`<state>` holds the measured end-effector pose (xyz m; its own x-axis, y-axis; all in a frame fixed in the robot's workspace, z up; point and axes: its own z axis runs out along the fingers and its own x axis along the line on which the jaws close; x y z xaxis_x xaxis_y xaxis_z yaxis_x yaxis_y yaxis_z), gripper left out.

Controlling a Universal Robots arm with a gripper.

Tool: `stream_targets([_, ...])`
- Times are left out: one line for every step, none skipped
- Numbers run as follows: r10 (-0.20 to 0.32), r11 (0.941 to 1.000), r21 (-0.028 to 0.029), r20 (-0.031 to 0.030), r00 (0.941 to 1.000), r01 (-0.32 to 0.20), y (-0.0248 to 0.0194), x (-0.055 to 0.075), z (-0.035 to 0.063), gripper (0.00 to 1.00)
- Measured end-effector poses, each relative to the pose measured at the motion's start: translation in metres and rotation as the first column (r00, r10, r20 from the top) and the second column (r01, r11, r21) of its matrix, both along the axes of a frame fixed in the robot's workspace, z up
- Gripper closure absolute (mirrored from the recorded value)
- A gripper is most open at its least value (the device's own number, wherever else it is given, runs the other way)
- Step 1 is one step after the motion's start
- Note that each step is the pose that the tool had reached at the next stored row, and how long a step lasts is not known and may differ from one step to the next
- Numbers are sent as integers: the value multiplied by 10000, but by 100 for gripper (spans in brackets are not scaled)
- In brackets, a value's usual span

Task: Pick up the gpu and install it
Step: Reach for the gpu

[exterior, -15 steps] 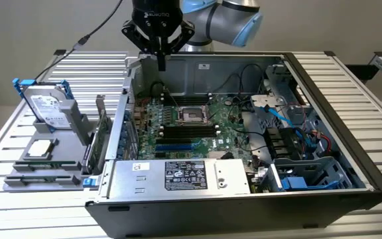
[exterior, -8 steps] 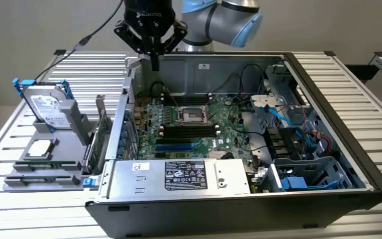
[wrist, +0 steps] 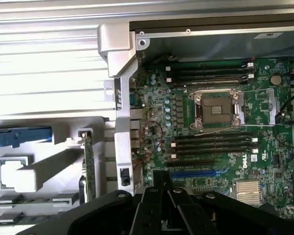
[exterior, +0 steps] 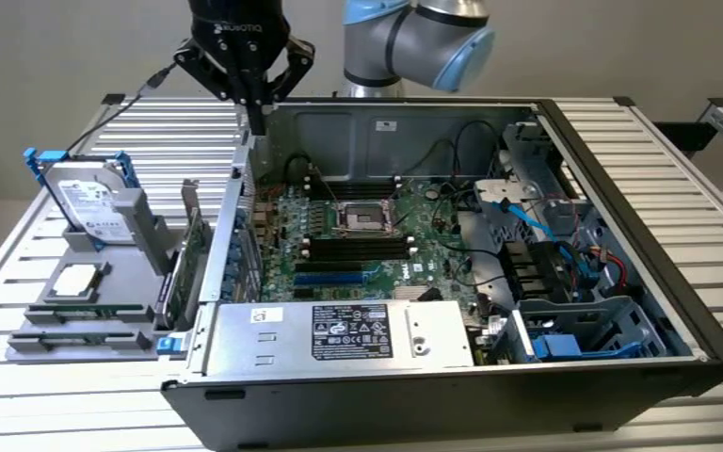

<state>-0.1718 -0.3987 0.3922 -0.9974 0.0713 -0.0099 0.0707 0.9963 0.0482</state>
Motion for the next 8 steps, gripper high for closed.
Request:
stream_targets([1,10000,0,0,10000,-1,0,-46,0,89])
stream_targets([1,10000,0,-1,10000,-1,0,-91,-1,89])
stream_targets([1,10000,-1,-2,10000,-1,0,-135,-2,89])
stream_targets([0,10000,0,-2,10000,0,0,-181,-4,89])
stream_targets([1,10000,-1,-3,10000,-1,-2,-226,-7,89])
stream_targets([1,10000,0,-2,10000,-1,-7,-274,-10,89])
stream_targets([1,10000,0,-3,10000,-1,-12,-319,-12,89])
stream_targets([0,10000,0,-2,10000,0,-17,-364,-15,89])
